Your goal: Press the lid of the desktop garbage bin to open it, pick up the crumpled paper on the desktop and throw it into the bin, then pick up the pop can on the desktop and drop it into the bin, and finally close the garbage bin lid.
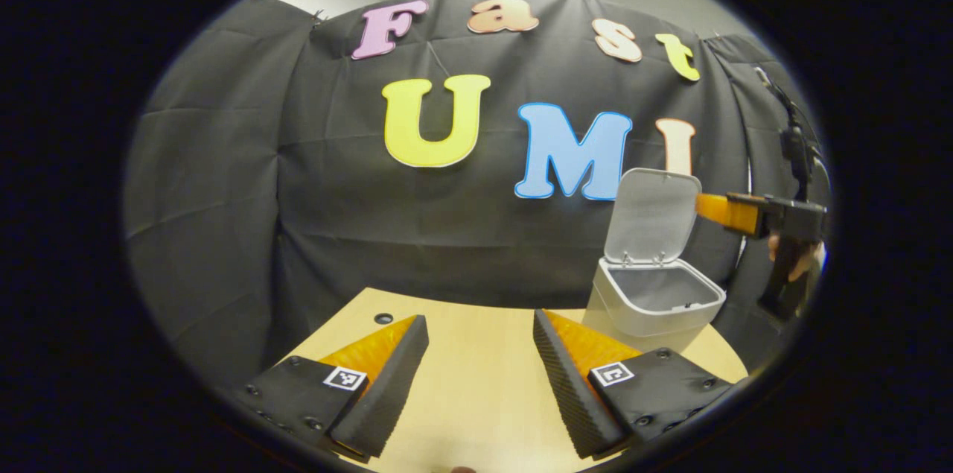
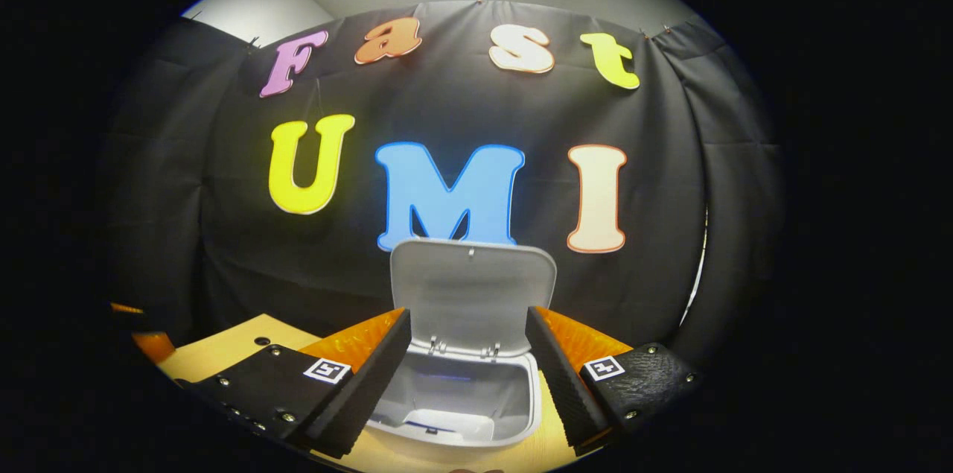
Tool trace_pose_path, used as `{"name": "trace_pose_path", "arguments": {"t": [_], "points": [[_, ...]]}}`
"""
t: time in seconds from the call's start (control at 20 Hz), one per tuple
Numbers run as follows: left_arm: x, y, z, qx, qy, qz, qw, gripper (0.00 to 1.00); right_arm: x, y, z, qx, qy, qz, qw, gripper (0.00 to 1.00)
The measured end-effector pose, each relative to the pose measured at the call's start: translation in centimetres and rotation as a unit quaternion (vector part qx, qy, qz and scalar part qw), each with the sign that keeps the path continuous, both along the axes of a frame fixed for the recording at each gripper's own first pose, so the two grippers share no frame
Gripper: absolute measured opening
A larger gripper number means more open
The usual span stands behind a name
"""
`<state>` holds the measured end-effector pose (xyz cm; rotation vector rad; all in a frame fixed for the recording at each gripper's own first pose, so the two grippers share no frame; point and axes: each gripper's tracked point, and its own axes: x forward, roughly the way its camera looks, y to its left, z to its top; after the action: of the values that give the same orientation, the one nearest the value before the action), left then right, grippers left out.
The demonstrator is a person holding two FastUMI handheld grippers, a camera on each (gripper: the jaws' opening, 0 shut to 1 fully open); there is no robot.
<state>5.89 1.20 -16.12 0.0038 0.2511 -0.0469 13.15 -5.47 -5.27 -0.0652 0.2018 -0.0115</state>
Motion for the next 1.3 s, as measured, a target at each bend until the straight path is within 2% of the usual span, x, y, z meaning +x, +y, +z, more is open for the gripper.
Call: {"name": "trace_pose_path", "arguments": {"t": [0.15, 0.3, 0.5, 0.65, 0.75, 1.05, 1.3], "points": [[0.3, -0.4, -0.2, -0.003, -0.001, -0.009, 1.0, 0.92, 2.3, -0.3, 2.2, 0.019, -0.01, -0.014, 1.0, 0.98], [0.3, -0.2, -0.1, -0.007, 0.001, -0.007, 1.0, 0.96, 4.2, -1.0, 3.7, 0.032, -0.022, -0.028, 0.999, 0.98], [-0.2, 0.4, -0.1, -0.003, 0.004, 0.002, 1.0, 0.96, 7.3, -0.8, 5.5, 0.048, -0.036, -0.028, 0.998, 0.98], [-0.5, 1.1, -0.1, -0.001, 0.005, 0.014, 1.0, 0.96, 9.6, -0.7, 5.4, 0.043, -0.033, -0.027, 0.998, 1.0], [-0.6, 1.5, -0.1, -0.001, 0.005, 0.022, 1.0, 0.94, 10.6, -0.5, 5.0, 0.04, -0.03, -0.025, 0.998, 0.98], [-1.4, 2.4, -0.1, 0.002, 0.008, 0.039, 0.999, 0.96, 11.0, -0.1, 1.0, 0.017, 0.026, -0.013, 0.999, 0.98], [-1.8, 2.1, -0.1, -0.002, 0.006, 0.041, 0.999, 0.96, 9.6, 0.3, 1.0, 0.009, 0.036, 0.006, 0.999, 0.99]]}}
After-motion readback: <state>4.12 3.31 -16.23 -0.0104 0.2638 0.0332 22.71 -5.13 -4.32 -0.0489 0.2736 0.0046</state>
